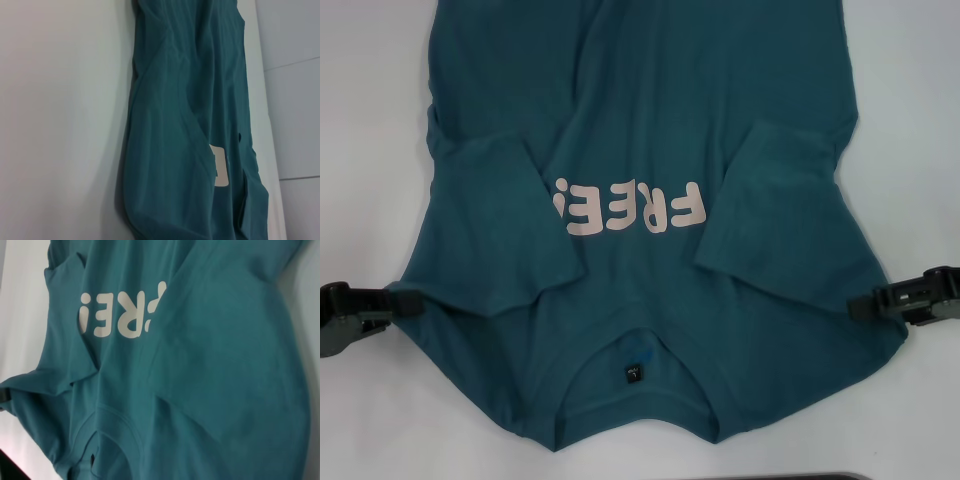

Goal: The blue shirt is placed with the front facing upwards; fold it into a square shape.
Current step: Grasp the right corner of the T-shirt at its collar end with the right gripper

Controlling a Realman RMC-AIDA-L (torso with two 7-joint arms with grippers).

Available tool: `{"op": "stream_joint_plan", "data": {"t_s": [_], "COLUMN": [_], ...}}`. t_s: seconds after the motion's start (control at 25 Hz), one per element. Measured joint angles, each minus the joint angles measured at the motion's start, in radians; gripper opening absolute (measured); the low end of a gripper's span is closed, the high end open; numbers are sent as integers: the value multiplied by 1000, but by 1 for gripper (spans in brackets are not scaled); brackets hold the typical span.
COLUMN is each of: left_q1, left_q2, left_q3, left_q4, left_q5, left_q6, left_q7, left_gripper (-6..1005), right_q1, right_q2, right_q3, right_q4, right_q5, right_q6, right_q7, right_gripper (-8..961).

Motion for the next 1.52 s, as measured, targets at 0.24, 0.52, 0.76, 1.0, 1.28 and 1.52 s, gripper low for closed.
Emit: {"op": "stream_joint_plan", "data": {"t_s": [0.24,0.52,0.76,1.0,1.28,1.52], "left_q1": [0,-3,-5,-5,-5,-4], "left_q2": [-2,-4,-4,-2,-1,-1], "left_q3": [1,1,-5,-5,-5,-7], "left_q4": [0,0,0,0,0,0], "left_q5": [0,0,-1,-2,-2,-2], "left_q6": [0,0,1,1,7,15], "left_q7": [0,0,0,0,0,0], "left_gripper": [31,32,31,31,31,32], "right_q1": [7,-1,1,6,-2,-2], "right_q2": [0,2,2,1,-4,-7], "right_q3": [13,49,42,35,33,27], "right_q4": [14,-19,-21,-13,-20,-22], "right_q5": [2,11,15,9,8,7], "right_q6": [1,-5,-16,-20,-24,-28], "right_q7": [-17,-32,-45,-43,-41,-46], "right_gripper": [789,761,638,413,91,19]}}
